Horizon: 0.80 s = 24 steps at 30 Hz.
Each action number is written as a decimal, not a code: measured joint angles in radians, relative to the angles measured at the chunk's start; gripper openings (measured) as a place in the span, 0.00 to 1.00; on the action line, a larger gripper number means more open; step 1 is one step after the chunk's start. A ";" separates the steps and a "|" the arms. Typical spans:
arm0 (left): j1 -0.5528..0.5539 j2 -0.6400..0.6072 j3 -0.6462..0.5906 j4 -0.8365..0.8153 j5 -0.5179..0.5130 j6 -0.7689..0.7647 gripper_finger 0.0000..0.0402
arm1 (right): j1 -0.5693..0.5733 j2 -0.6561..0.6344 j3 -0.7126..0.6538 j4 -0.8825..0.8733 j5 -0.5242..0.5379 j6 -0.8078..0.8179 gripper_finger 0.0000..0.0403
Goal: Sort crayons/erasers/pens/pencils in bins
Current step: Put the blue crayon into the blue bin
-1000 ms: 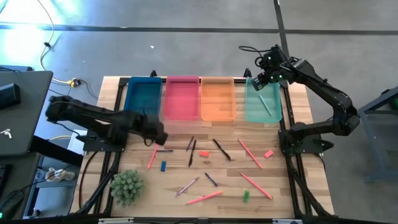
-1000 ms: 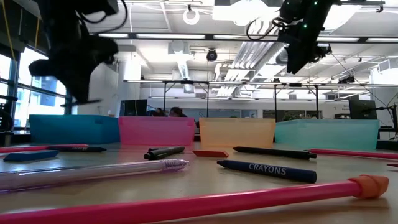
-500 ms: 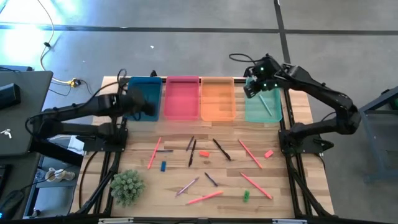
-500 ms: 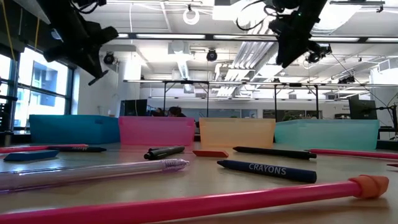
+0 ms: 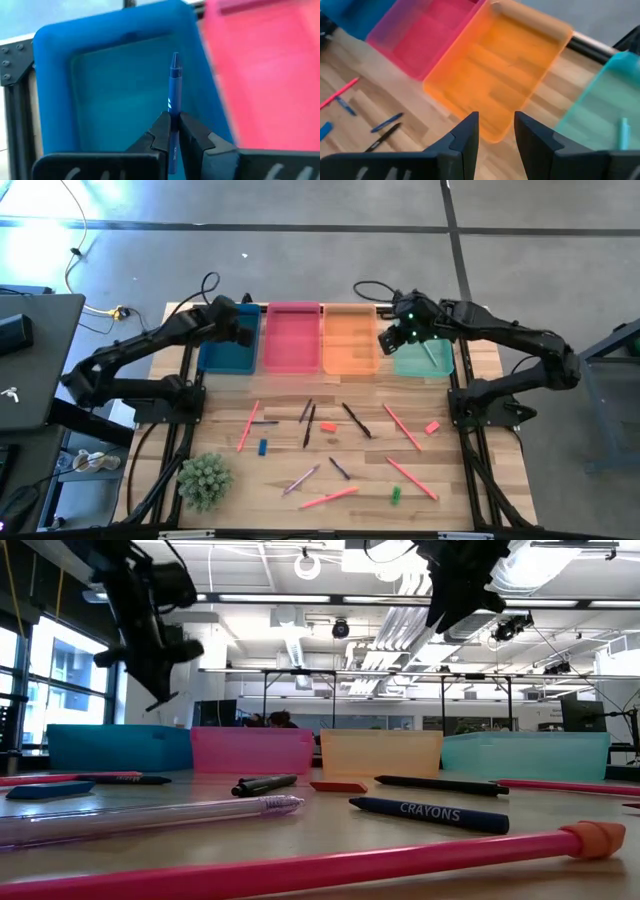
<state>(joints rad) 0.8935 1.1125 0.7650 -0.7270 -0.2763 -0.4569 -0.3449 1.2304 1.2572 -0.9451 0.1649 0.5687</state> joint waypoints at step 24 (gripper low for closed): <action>0.031 0.240 0.004 0.075 0.003 0.024 0.04 | 0.431 0.001 -0.299 0.144 0.039 0.443 0.29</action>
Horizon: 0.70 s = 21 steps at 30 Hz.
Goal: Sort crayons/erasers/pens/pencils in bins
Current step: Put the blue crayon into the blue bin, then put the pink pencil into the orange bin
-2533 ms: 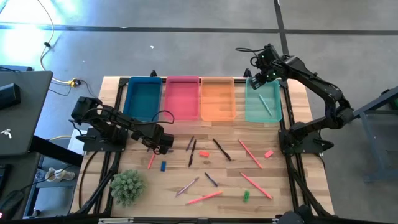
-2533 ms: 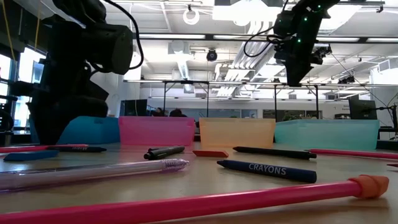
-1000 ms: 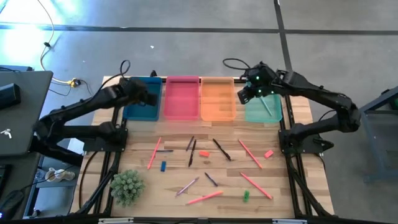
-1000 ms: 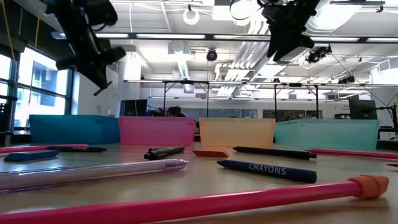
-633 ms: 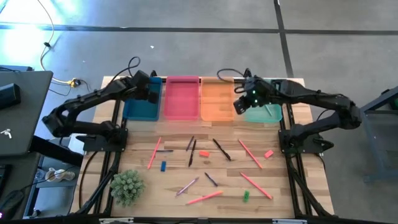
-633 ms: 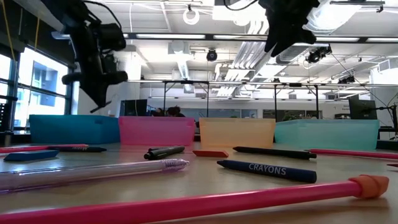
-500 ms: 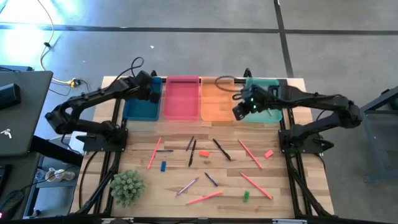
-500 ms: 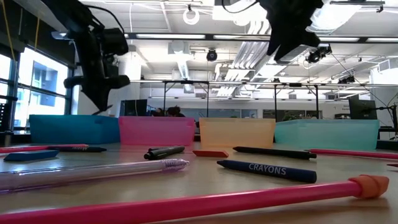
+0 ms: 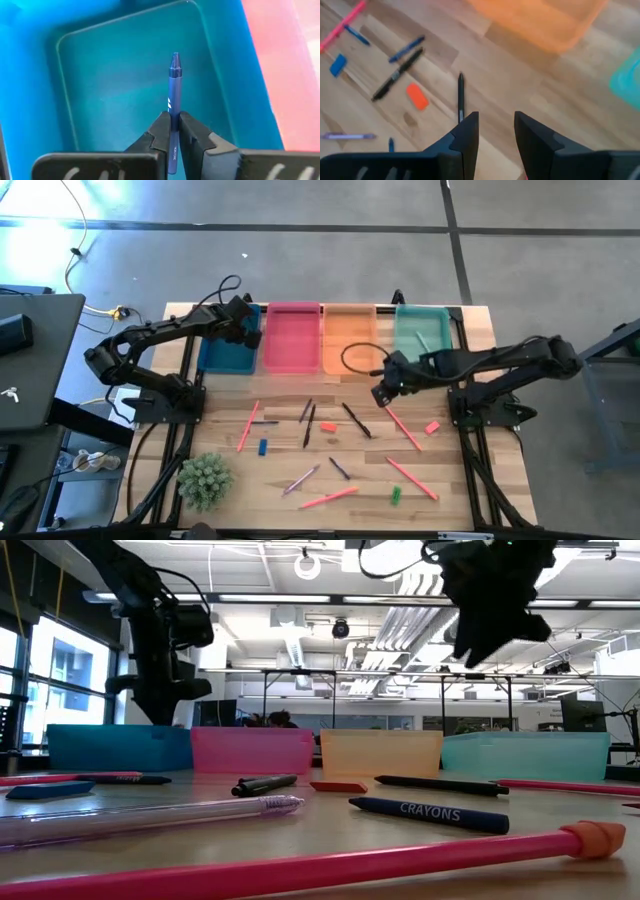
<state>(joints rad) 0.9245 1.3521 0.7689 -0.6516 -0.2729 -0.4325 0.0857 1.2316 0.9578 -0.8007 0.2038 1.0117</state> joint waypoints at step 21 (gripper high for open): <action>0.000 0.000 0.145 -0.052 0.137 0.059 0.32 | 0.277 0.000 -0.093 -0.120 -0.045 0.316 0.29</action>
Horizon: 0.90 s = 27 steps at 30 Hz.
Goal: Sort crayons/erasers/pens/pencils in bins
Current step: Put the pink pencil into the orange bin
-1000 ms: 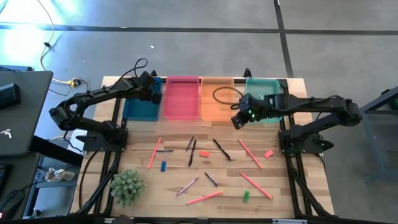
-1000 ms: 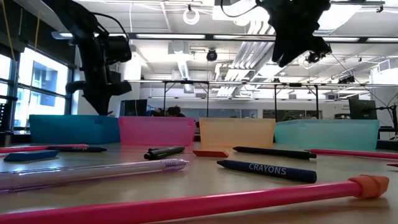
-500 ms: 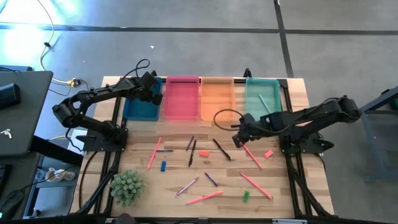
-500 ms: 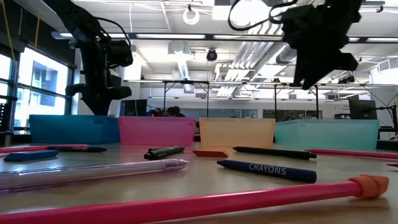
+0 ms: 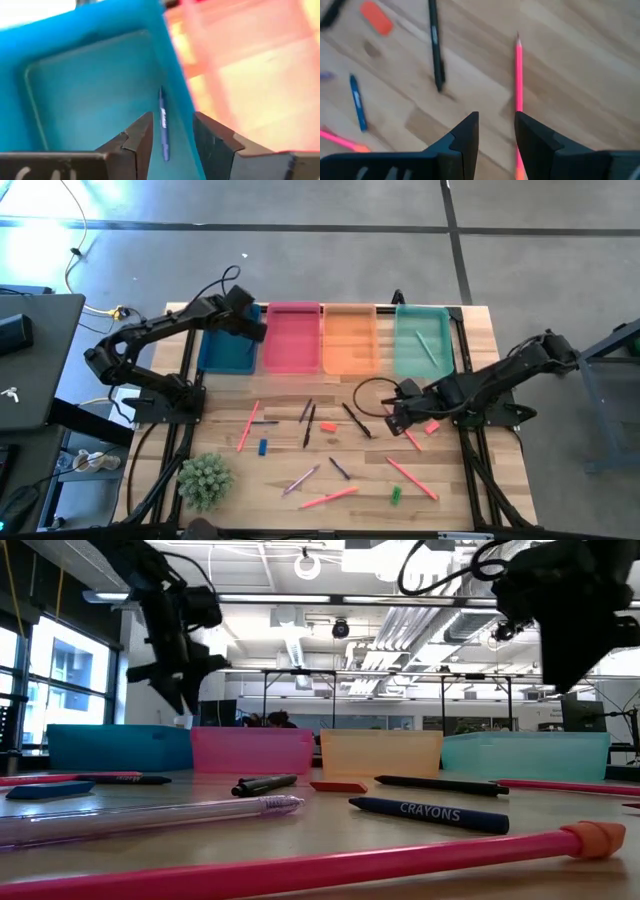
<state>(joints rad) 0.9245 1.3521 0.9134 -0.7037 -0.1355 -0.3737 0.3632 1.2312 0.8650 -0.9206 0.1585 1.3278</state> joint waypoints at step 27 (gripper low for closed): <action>-0.096 -0.021 0.158 -0.059 0.098 0.073 0.32 | 0.191 0.000 -0.176 0.103 -0.179 0.199 0.42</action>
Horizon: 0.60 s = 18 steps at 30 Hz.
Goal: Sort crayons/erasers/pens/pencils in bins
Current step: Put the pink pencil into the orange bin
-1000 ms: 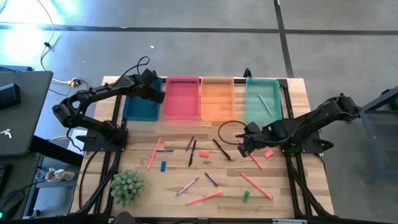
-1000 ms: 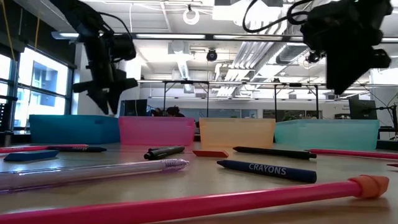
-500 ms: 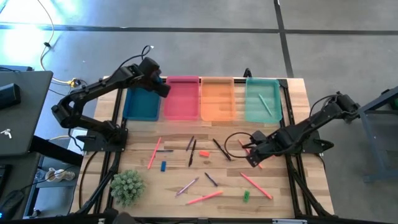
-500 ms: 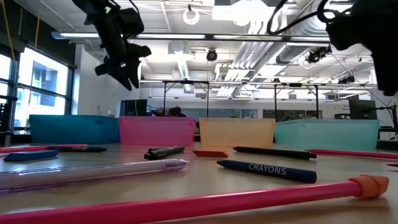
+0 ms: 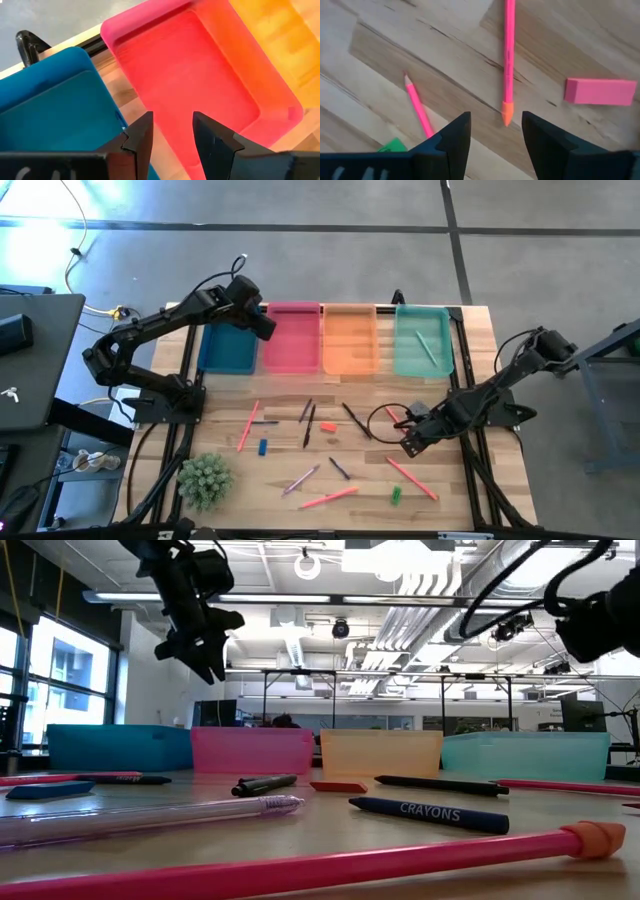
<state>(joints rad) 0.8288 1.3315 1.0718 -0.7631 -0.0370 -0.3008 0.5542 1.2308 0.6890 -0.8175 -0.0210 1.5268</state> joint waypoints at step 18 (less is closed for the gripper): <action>0.000 0.000 0.000 0.001 -0.001 -0.002 0.32 | 0.016 0.144 -0.072 0.102 -0.038 0.045 0.42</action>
<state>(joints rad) 0.8284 1.3315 1.0714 -0.7625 -0.0376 -0.3027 0.5705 1.3749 0.6174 -0.7150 -0.0591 1.5722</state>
